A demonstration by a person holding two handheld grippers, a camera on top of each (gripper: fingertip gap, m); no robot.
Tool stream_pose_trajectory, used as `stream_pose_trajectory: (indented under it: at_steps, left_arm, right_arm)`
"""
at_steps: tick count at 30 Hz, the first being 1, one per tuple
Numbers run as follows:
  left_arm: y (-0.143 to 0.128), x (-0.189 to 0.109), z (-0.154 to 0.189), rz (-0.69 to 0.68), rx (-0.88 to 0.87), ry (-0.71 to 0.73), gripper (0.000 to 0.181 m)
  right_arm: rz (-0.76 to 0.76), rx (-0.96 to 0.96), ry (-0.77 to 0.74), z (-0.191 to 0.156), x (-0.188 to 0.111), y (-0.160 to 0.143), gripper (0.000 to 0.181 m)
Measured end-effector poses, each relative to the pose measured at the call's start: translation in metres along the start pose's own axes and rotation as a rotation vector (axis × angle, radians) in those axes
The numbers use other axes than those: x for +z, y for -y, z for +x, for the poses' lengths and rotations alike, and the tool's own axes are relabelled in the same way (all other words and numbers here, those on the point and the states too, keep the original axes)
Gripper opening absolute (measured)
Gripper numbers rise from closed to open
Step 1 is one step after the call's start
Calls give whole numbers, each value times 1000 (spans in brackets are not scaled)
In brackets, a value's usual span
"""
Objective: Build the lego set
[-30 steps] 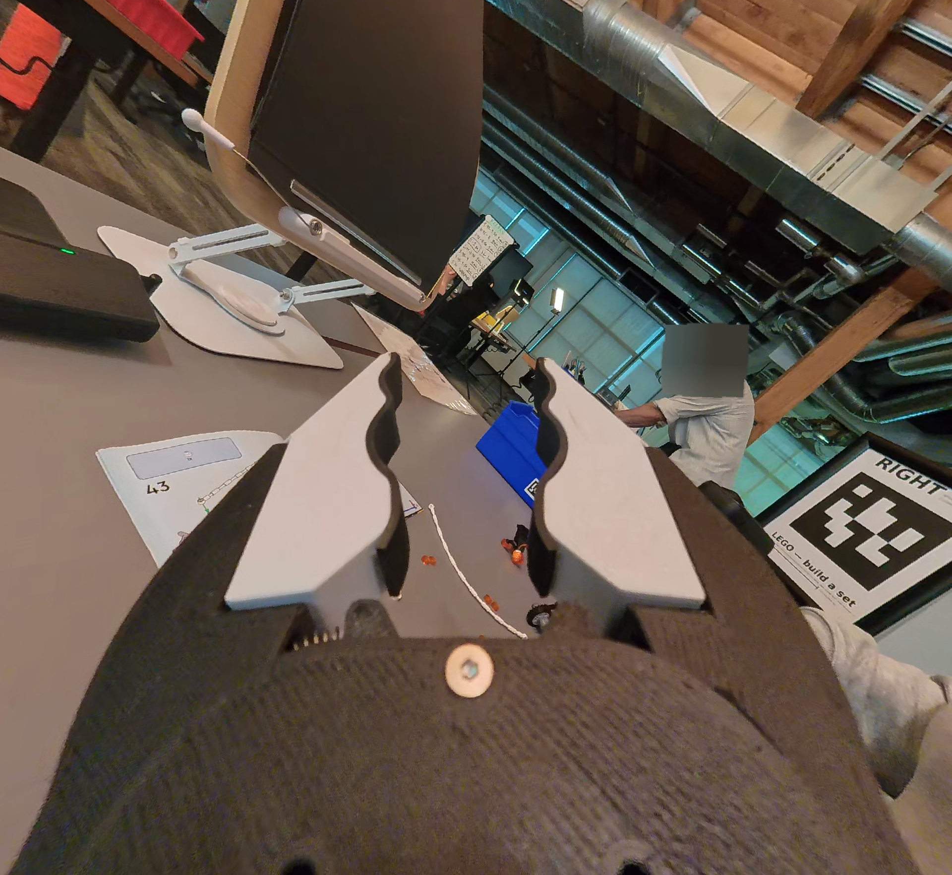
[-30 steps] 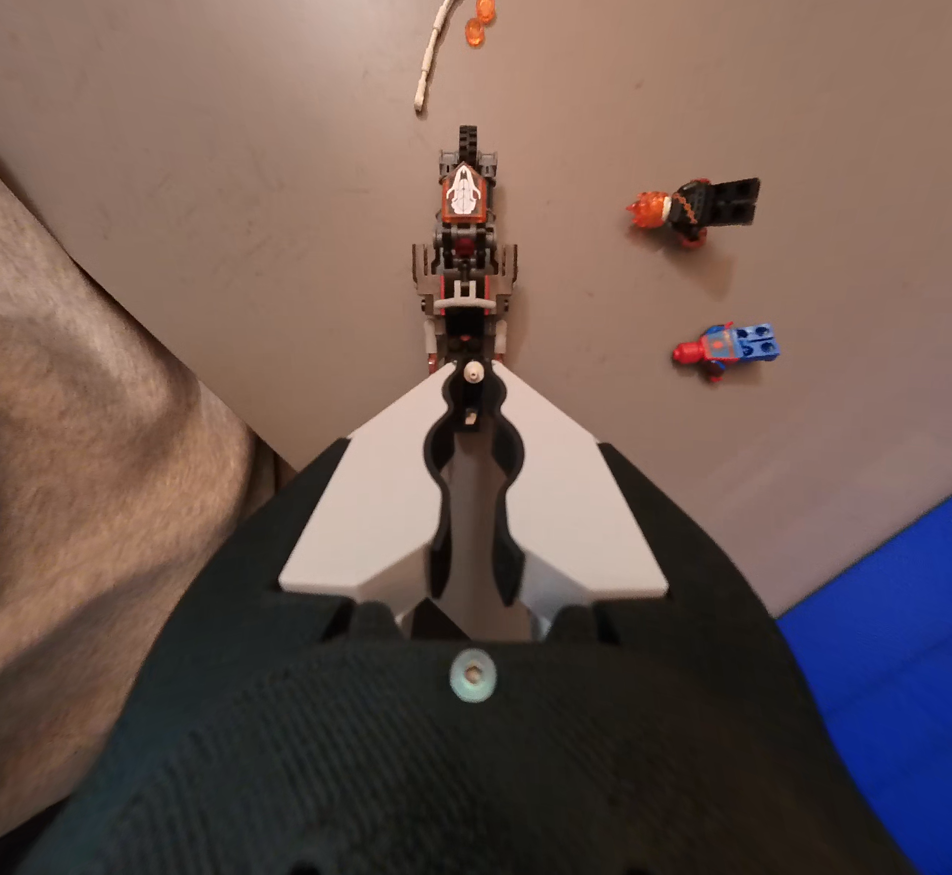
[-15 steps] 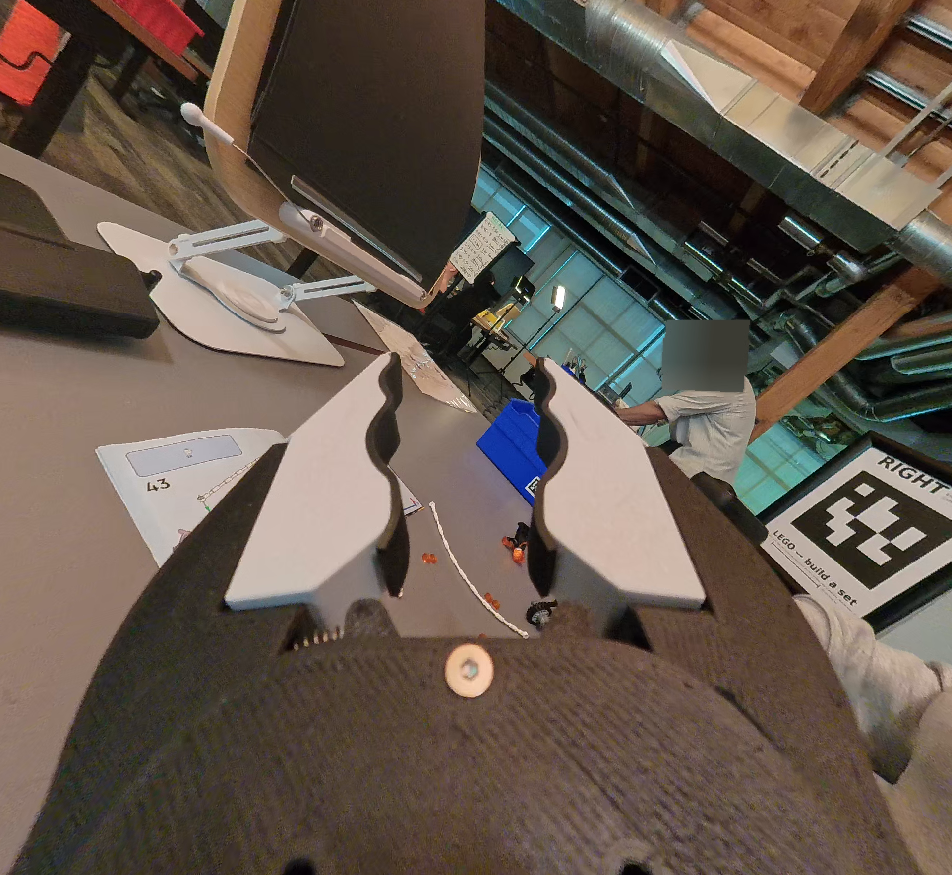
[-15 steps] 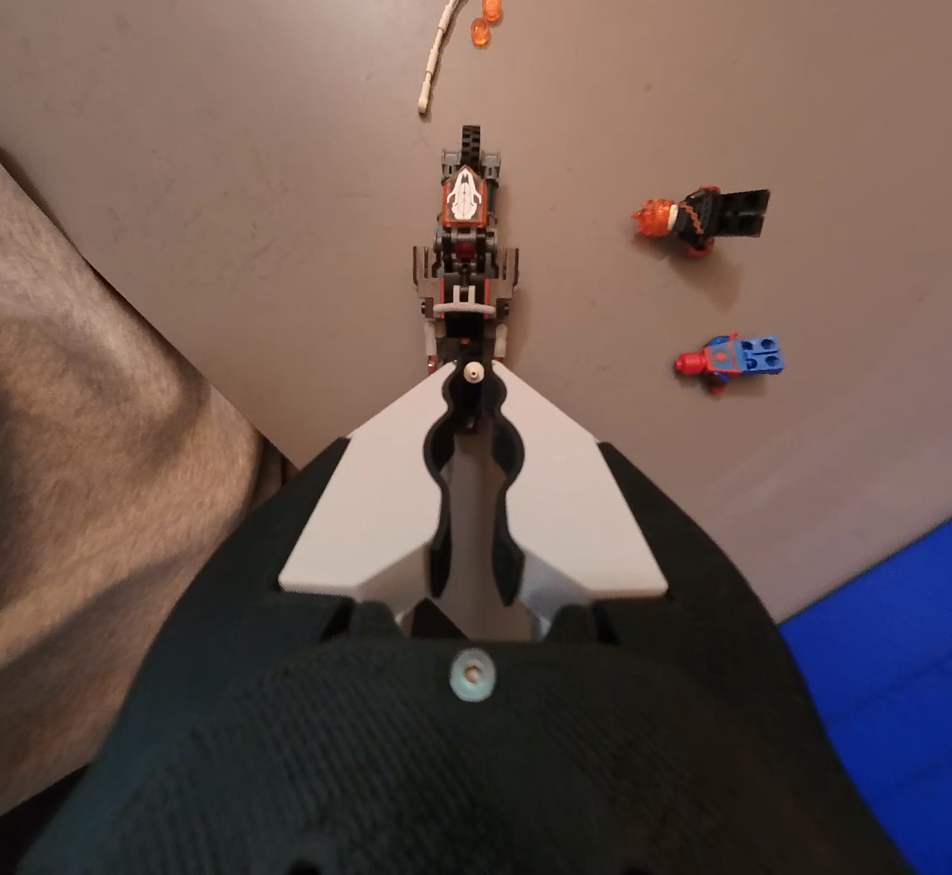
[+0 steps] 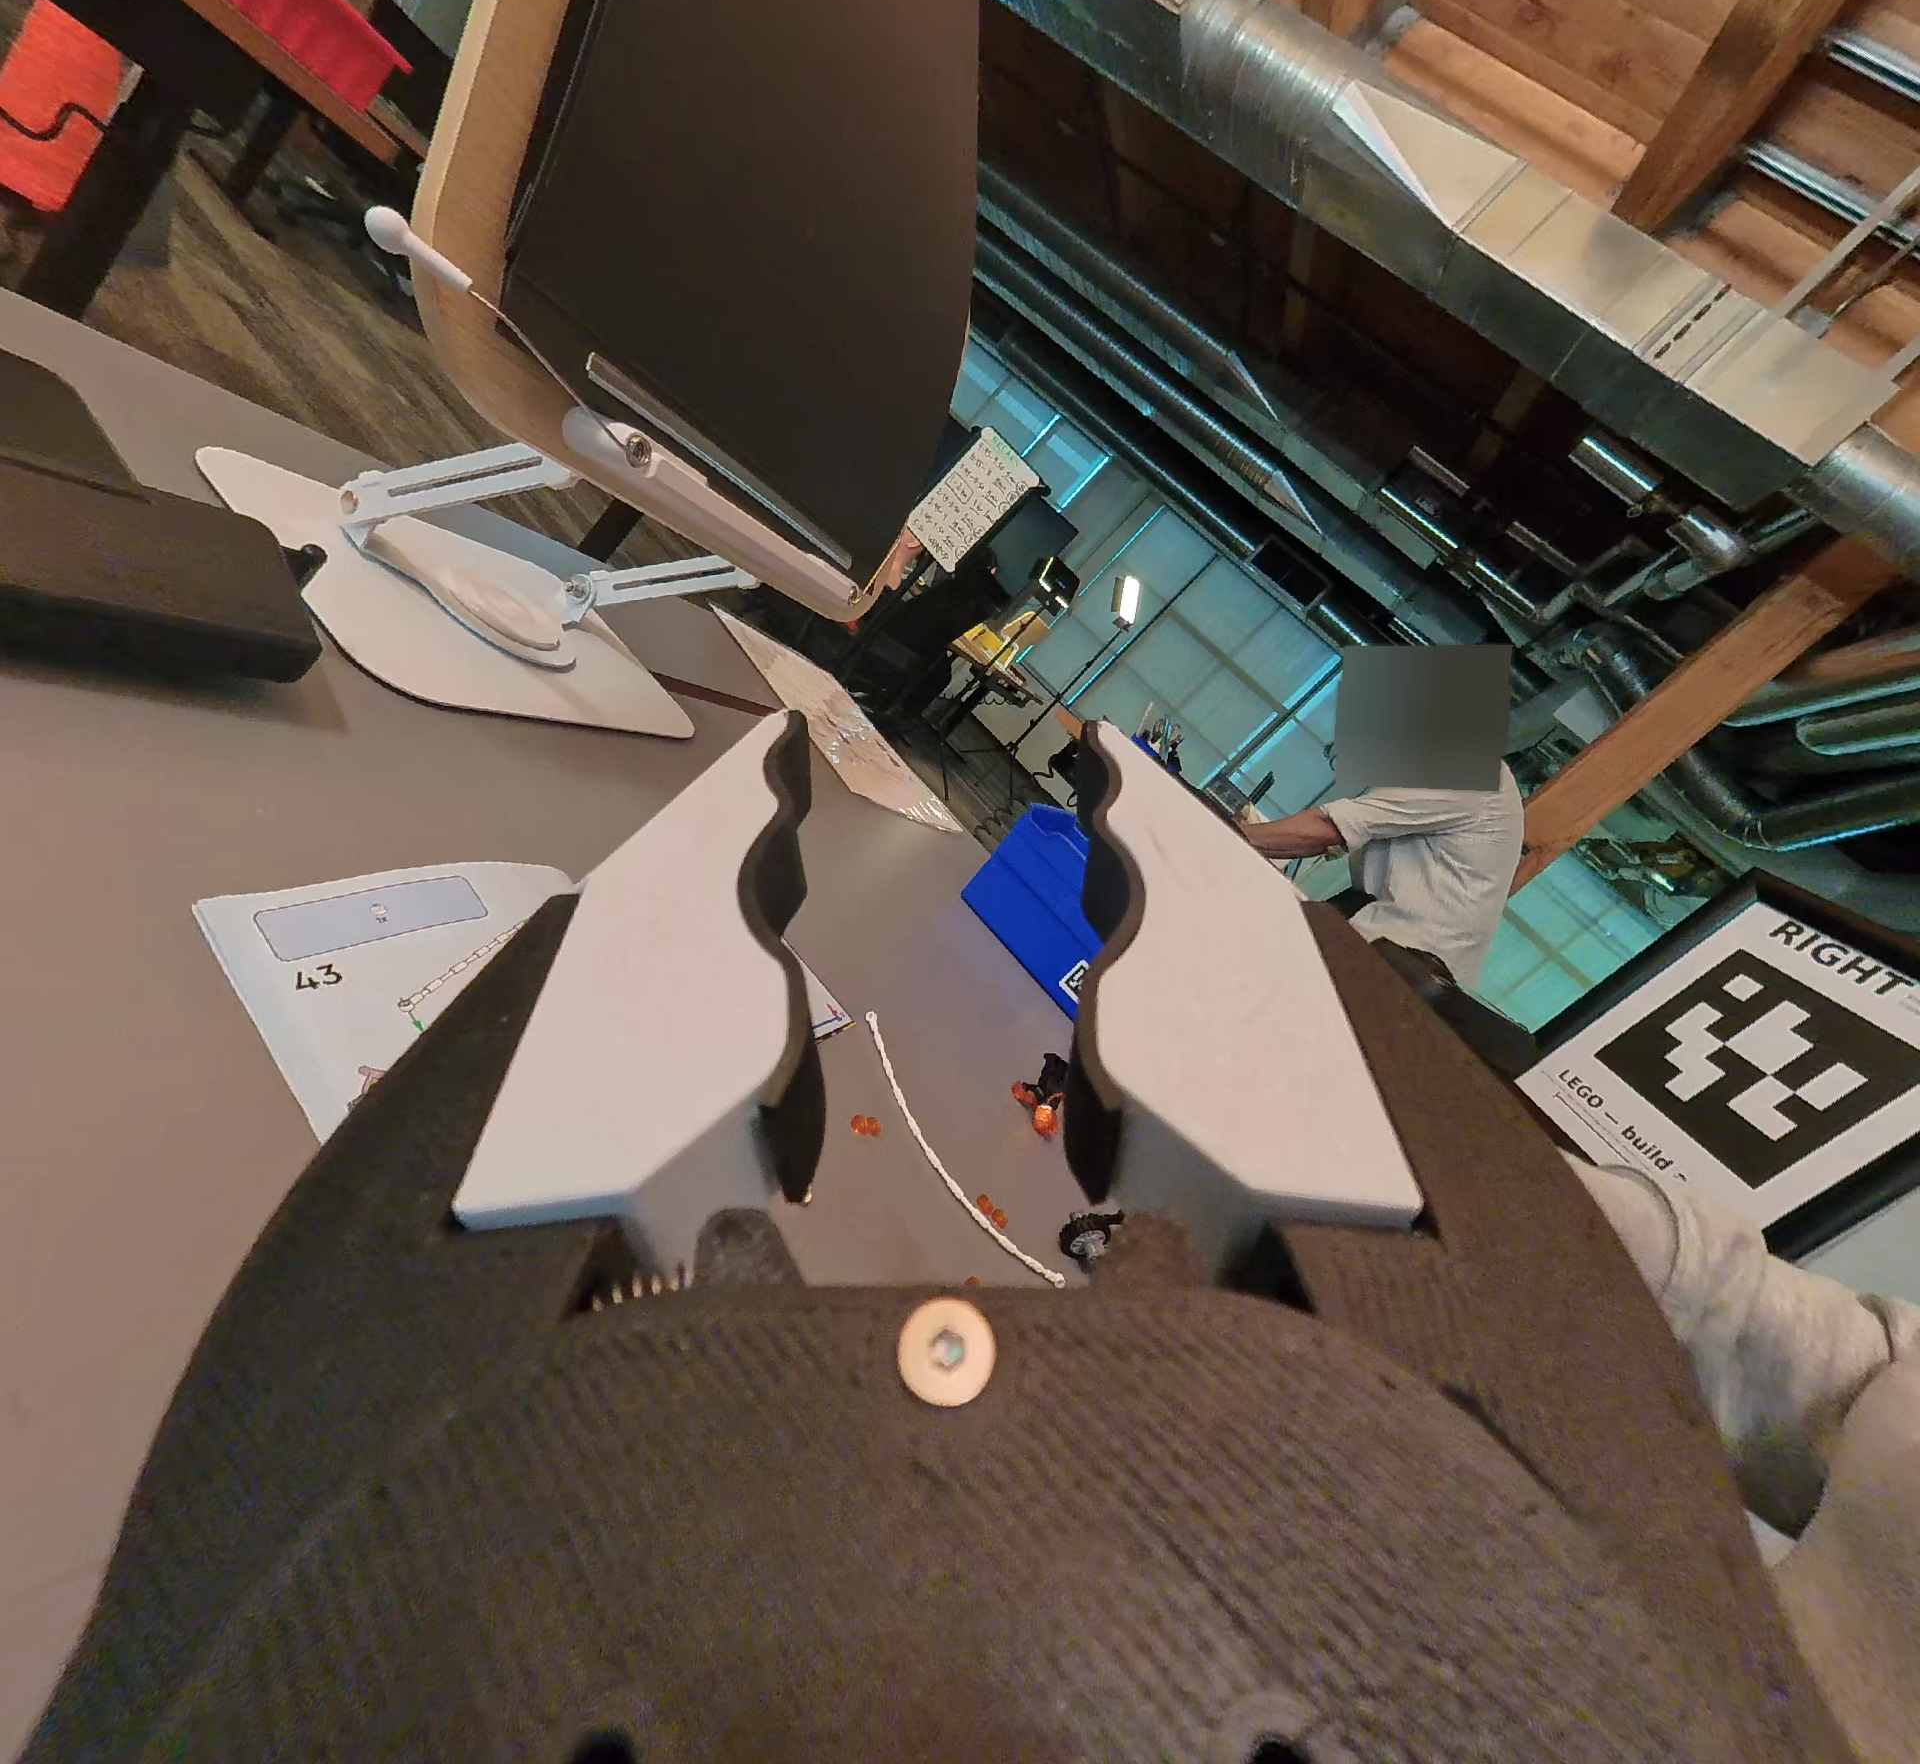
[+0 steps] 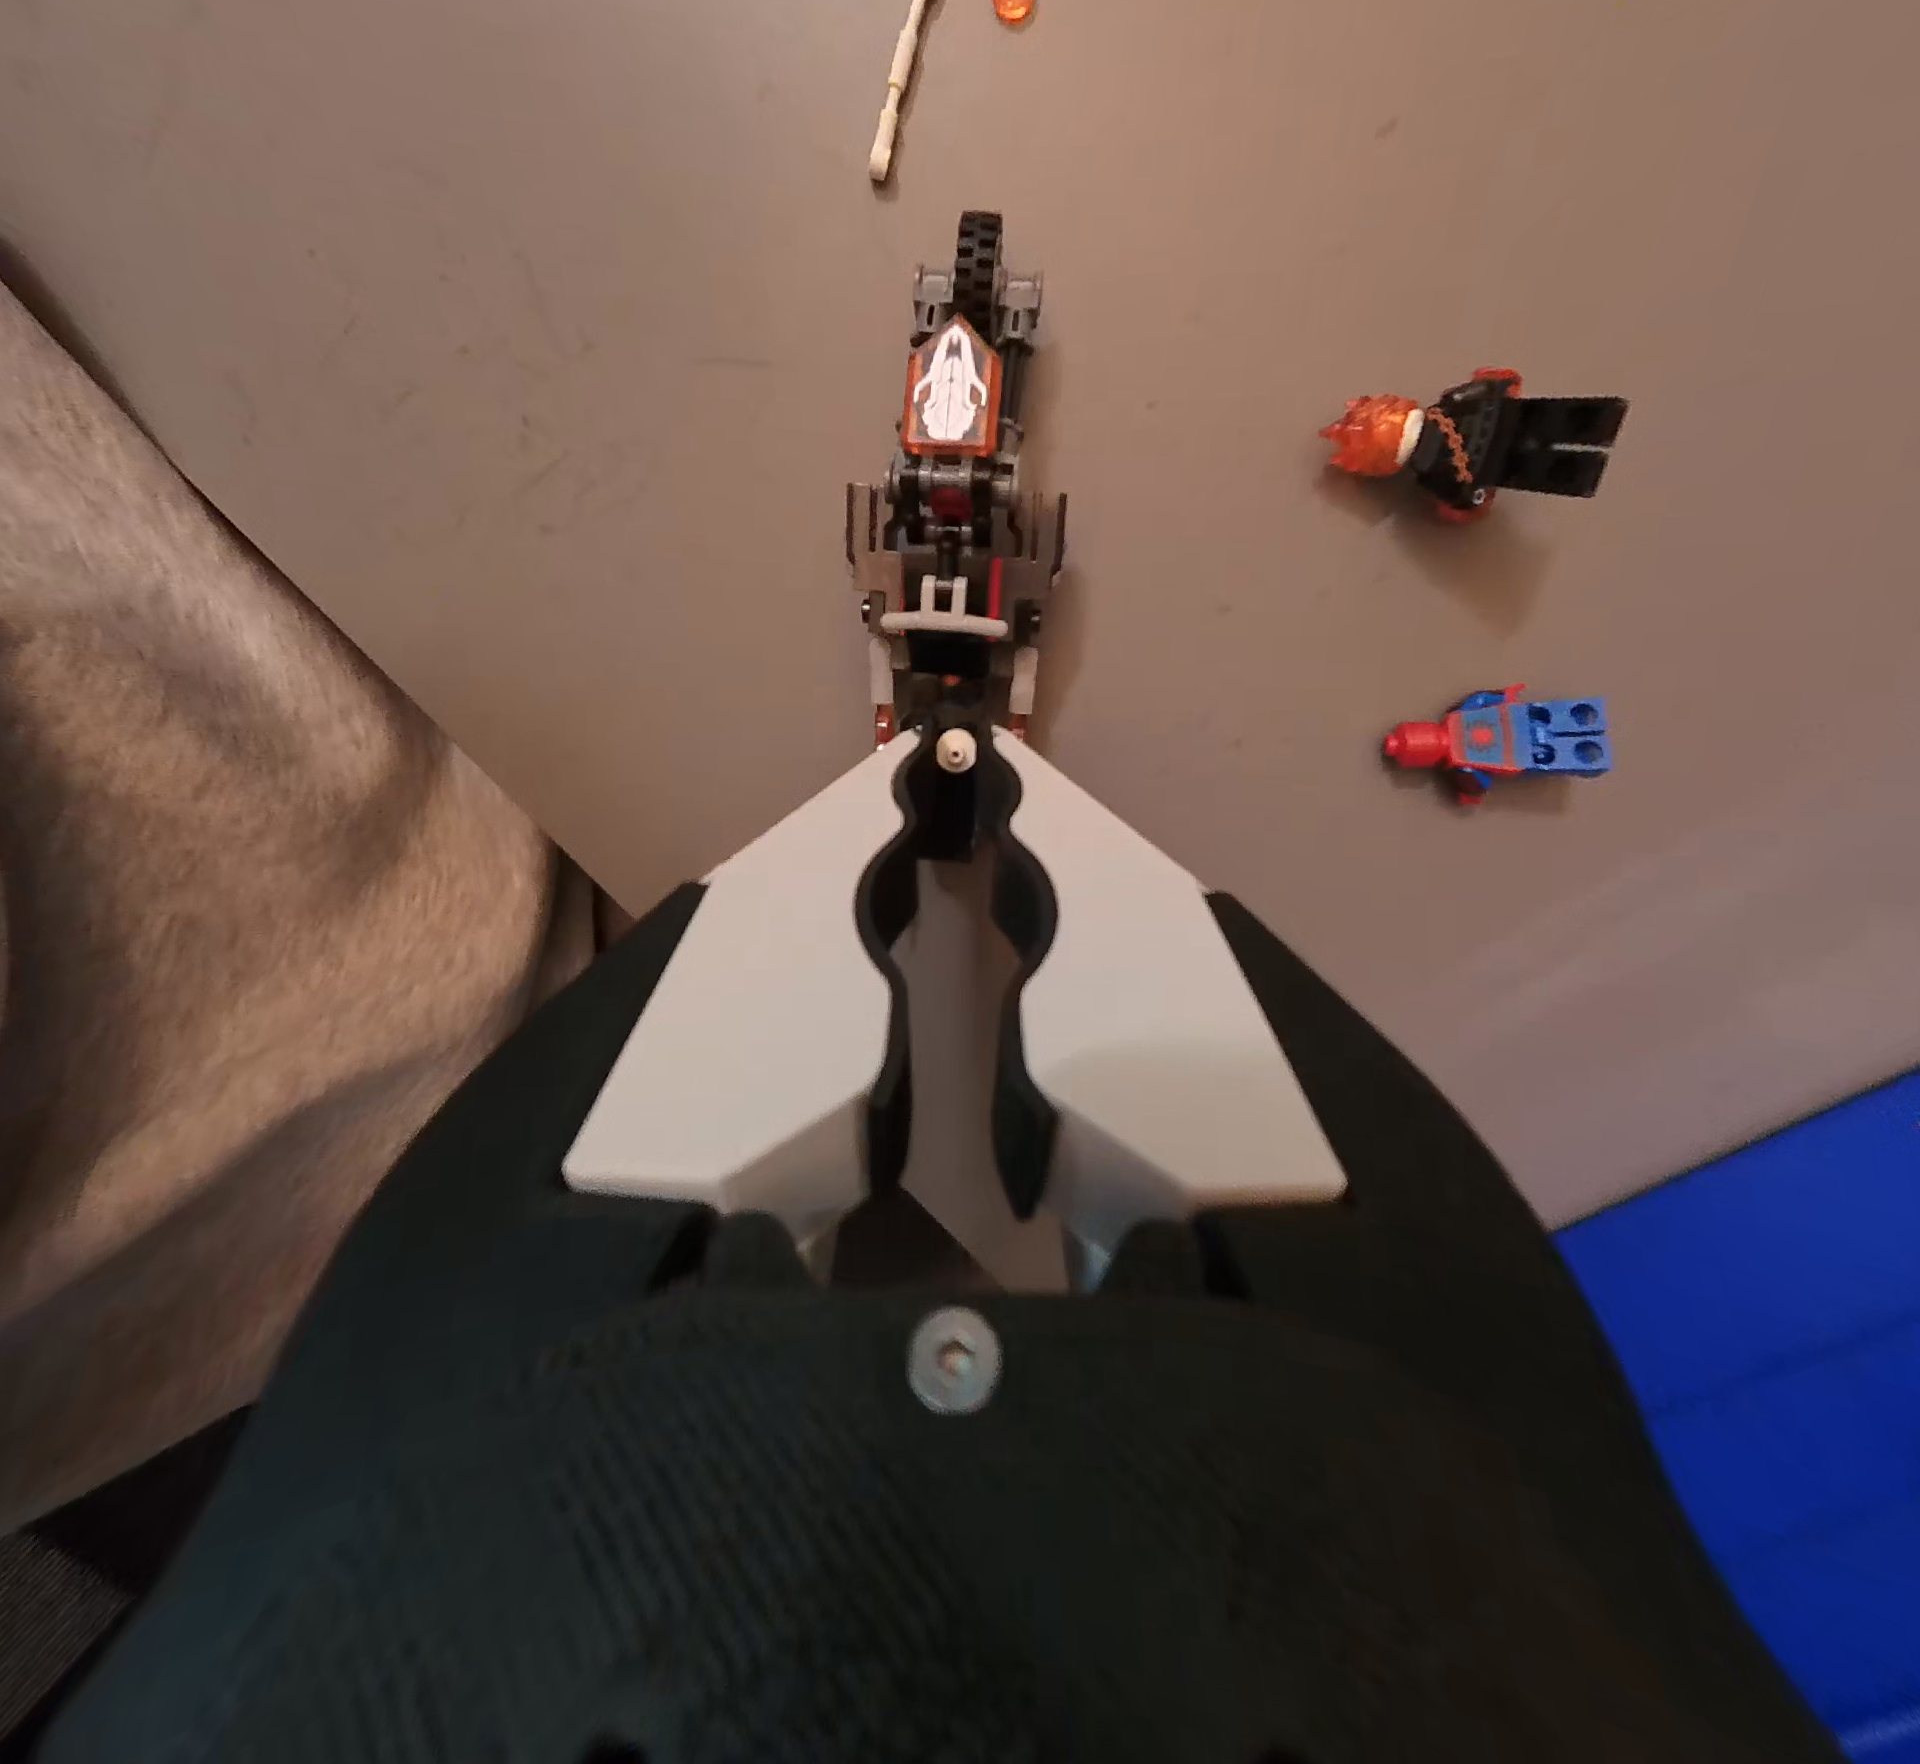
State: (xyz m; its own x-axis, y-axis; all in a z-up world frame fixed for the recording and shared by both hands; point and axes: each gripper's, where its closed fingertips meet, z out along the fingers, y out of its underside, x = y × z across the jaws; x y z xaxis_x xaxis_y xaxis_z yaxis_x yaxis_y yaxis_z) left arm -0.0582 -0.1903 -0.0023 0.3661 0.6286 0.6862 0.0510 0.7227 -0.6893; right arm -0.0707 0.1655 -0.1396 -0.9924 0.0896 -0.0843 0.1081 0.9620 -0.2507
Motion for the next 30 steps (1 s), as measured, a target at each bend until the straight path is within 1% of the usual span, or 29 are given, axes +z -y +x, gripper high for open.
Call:
stream_pose_trajectory:
  at_steps: [10,18,30]
  left_arm:
    - [0,0,0,0,-1,-1,50]
    - [0,0,0,1,-3,-3,50]
    - [0,-1,-1,2,0,3,50]
  right_arm:
    - [-29,-4,37,0,1,0,5]
    - [-8,12,61,1,1,-2,4]
    - [19,-6,19,-2,0,-3,4]
